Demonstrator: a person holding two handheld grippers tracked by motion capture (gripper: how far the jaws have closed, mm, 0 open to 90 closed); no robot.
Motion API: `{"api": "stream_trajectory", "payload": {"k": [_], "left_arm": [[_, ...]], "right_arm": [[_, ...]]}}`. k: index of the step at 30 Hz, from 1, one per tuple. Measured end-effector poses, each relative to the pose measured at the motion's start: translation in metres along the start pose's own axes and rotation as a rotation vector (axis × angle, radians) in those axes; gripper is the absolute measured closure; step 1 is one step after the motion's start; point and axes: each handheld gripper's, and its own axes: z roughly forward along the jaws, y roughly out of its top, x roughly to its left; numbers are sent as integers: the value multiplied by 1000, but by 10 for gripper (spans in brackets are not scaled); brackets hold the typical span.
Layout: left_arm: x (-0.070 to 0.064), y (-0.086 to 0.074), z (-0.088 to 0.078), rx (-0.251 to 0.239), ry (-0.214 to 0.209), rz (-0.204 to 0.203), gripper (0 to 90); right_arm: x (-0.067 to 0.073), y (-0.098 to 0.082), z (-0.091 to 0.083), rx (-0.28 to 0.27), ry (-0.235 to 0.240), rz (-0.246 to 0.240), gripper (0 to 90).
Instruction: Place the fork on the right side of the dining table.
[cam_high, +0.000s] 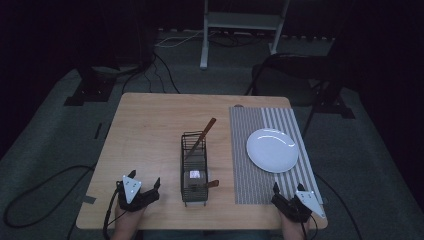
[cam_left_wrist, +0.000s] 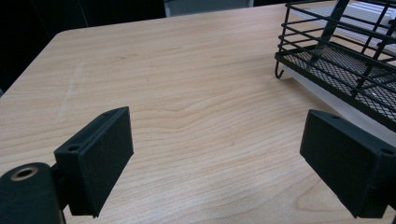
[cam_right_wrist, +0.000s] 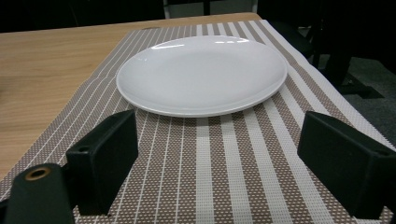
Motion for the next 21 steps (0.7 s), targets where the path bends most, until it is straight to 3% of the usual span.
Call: {"api": "stream_trajectory", "payload": {"k": [5,8,13,16,17,18,19,21], "left_arm": [[0,0,-1,-3,1,3,95],[0,0,-1,-7,-3,6,95],[0,0,-1,-7,-4,4,95],[0,-1,-1,-11,-9,0,95],[0,-1,-1,-11,-9,0,95],[0,-1,-2,-14,-10,0,95],[0,-1,-2,-14,-10,0,95],[0,-1,-2,-18,-8,4,95]], "right_arm": [[1,0,-1,-9,-4,-4,119],[1,3,-4,-26,32,62,119],[8,11,-11,-40,31,73,120],[26,20,-24,-65,57,111,119],[26,20,-24,-65,57,111,119],[39,25,-31,-86,85,120,119],[39,25,-31,-86,85,120,119],[57,32,-40,-102,121,127,120]]}}
